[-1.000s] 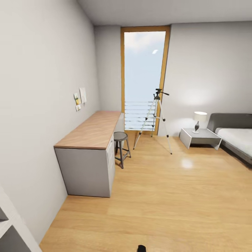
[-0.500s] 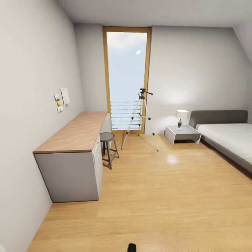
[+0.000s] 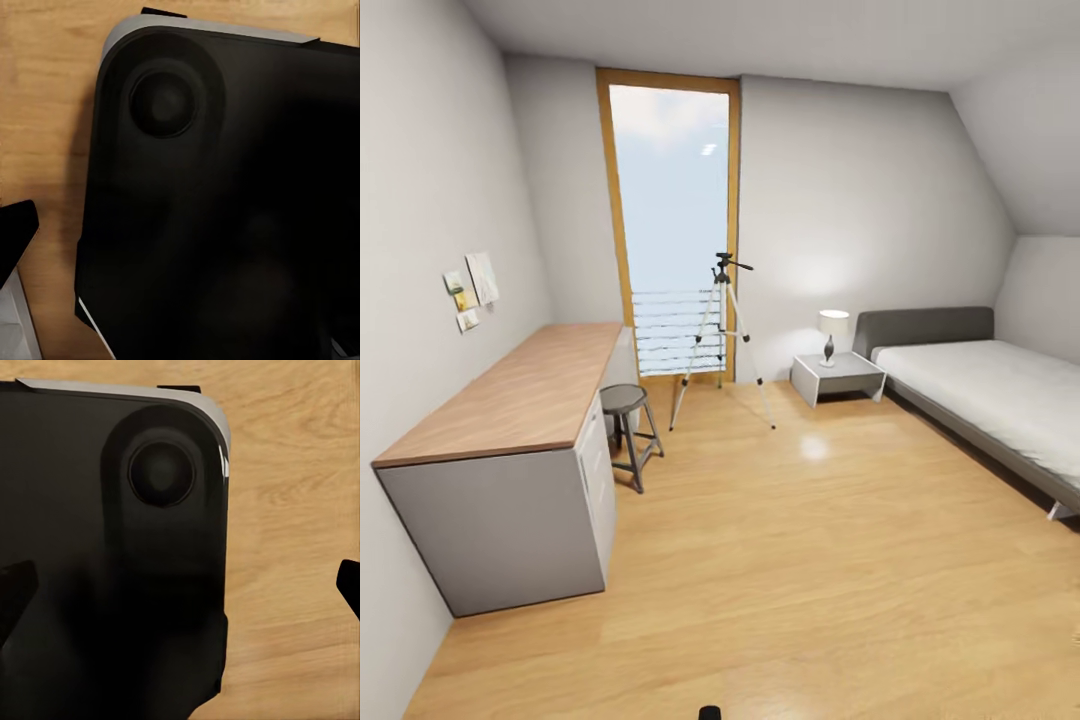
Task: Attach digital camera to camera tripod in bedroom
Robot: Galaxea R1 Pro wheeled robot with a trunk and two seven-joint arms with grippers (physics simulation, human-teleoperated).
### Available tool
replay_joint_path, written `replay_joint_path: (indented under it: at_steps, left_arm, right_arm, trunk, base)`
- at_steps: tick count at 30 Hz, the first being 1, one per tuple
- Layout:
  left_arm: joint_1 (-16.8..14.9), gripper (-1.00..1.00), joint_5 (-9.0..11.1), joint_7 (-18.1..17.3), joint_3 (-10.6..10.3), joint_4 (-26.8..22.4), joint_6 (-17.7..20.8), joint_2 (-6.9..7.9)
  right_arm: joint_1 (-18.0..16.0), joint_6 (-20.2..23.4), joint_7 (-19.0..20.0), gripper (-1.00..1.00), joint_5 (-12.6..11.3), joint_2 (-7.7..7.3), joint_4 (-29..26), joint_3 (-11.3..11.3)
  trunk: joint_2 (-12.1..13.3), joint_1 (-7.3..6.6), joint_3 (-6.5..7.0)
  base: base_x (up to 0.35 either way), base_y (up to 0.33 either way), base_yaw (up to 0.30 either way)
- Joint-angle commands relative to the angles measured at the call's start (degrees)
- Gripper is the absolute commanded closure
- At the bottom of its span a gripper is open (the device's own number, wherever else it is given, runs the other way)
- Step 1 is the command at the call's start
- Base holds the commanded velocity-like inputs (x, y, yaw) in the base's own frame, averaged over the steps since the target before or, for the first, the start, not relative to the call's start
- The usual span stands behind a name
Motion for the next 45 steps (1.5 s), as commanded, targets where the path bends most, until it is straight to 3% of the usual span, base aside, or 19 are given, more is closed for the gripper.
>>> replay_joint_path:
  at_steps: [1,19,45]
  left_arm:
    - [0.0,-1.0,0.43,-0.04,-0.01,0.0,-0.15,-0.01]
    - [0.0,-1.0,0.43,-0.04,0.01,0.0,-0.15,-0.04]
    - [0.0,-1.0,0.43,-0.04,0.08,0.0,-0.15,-0.01]
  right_arm:
    - [-0.01,-0.18,-0.06,-1.0,0.06,0.03,0.02,0.0]
    - [-0.01,-0.18,-0.06,-1.0,0.16,0.2,0.02,0.25]
    - [-0.01,-0.14,-0.06,-1.0,0.16,0.1,-0.01,0.32]
  trunk:
    - [-0.02,0.02,-0.04]
    - [-0.02,0.02,-0.04]
    - [-0.02,0.02,-0.04]
  base:
    - [0.18,0.0,-0.254]
    - [0.243,0.0,-0.221]
    - [0.019,0.0,-0.179]
